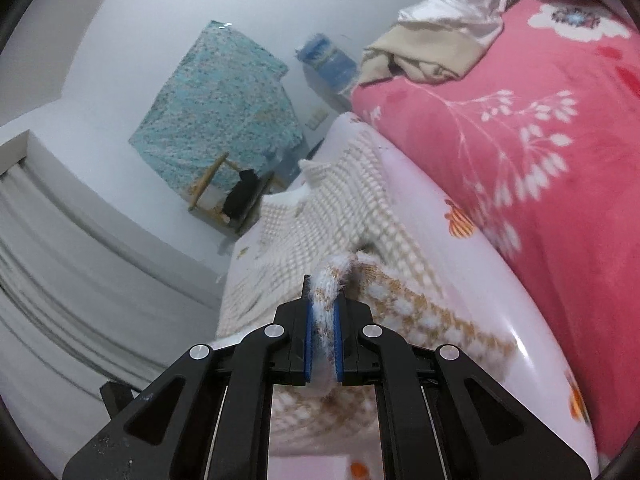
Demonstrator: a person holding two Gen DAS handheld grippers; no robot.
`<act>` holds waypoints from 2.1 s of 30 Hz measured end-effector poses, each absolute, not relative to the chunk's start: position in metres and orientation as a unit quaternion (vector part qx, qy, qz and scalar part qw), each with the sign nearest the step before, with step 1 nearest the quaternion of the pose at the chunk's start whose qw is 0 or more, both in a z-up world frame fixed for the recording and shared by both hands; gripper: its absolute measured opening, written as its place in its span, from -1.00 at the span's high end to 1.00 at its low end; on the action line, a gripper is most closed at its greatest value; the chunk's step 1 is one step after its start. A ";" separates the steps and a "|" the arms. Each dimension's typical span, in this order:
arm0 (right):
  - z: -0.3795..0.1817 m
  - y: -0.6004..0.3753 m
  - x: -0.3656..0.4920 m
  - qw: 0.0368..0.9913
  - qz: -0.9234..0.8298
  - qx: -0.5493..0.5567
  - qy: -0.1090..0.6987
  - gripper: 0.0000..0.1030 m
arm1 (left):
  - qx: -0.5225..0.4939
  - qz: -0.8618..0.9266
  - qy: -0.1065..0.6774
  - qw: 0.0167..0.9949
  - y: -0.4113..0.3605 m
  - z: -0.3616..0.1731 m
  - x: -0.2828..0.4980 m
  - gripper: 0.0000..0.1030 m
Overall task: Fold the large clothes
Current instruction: 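Lift the hem with both grippers and fold it toward the collar, then open both grippers to release the folded hem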
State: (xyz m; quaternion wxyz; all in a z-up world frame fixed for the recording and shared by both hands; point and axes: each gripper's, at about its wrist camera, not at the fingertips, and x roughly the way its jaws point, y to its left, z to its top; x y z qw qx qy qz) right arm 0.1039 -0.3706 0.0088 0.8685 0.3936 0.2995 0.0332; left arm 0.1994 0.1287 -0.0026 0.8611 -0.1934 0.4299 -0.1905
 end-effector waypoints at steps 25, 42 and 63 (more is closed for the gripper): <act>-0.019 -0.378 0.121 0.864 0.005 0.365 0.346 -0.29 | -0.196 -0.174 0.464 0.846 0.152 -0.010 0.191 -0.02; -0.051 -0.370 0.038 0.838 -0.028 0.368 0.401 -0.35 | -0.294 -0.232 0.473 0.798 0.118 -0.078 0.132 -0.17; -0.058 -0.367 0.080 0.847 -0.046 0.384 0.363 -0.34 | -0.488 -0.174 0.407 0.752 0.145 -0.094 0.133 -0.19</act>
